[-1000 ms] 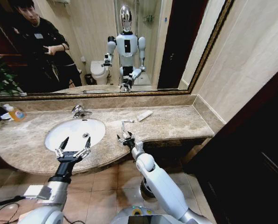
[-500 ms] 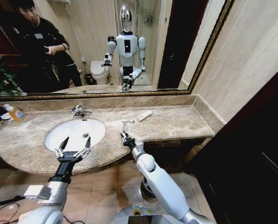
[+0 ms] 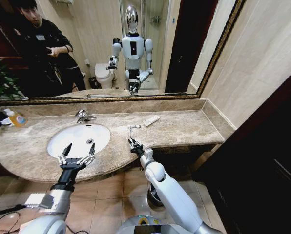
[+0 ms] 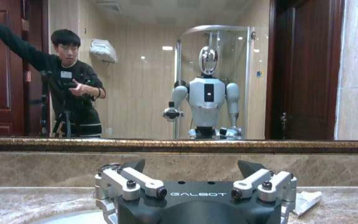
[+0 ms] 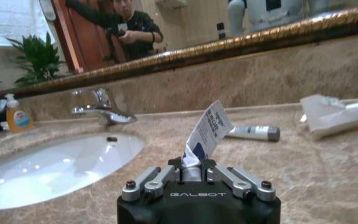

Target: Pick up the trash from the sink and place it in the trash bin.

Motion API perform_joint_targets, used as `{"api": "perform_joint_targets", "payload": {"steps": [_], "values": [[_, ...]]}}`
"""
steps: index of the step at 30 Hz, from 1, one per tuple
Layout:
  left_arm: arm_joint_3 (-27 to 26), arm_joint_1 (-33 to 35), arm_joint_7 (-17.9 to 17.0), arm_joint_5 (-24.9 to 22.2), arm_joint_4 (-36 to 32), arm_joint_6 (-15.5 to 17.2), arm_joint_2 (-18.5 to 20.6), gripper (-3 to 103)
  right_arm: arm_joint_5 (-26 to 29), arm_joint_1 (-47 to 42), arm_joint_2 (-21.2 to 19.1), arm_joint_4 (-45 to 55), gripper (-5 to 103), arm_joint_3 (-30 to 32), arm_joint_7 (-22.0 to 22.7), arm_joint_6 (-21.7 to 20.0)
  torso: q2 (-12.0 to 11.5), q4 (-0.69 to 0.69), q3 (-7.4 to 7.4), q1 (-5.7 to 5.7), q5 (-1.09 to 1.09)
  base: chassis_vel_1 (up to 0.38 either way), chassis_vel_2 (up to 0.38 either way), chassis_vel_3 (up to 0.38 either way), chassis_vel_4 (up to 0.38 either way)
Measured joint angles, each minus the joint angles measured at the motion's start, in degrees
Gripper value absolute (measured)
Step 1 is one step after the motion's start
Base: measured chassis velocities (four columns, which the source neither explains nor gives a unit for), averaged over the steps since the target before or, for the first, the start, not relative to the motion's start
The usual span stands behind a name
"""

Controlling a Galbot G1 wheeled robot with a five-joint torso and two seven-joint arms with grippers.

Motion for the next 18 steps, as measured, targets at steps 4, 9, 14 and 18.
{"api": "perform_joint_targets", "payload": {"steps": [4,9,14,18], "values": [[0.0,0.0,0.0,0.0,0.0,0.0,0.0,100,-0.2,-1.5,-1.1,2.0,17,0.5,0.0,0.4,0.0,0.0,0.0,0.0,0.0,0.0,0.0,0.0,0.0],[0.0,0.0,0.0,0.0,0.0,0.0,0.0,100,-0.6,-4.4,-2.9,5.5,17,2.4,-0.2,0.8,0.0,0.0,0.0,0.0,0.0,0.0,0.0,0.0,0.0],[0.0,0.0,0.0,0.0,0.0,0.0,0.0,100,-0.7,-9.9,-5.7,11.4,17,5.3,-0.8,1.1,0.0,0.0,0.0,0.0,0.0,0.0,0.0,0.0,0.0],[0.0,0.0,0.0,0.0,0.0,0.0,0.0,100,-0.7,-15.8,-8.7,16.8,17,7.4,-0.8,2.5,0.0,0.0,0.0,0.0,0.0,0.0,0.0,0.0,0.0]]}}
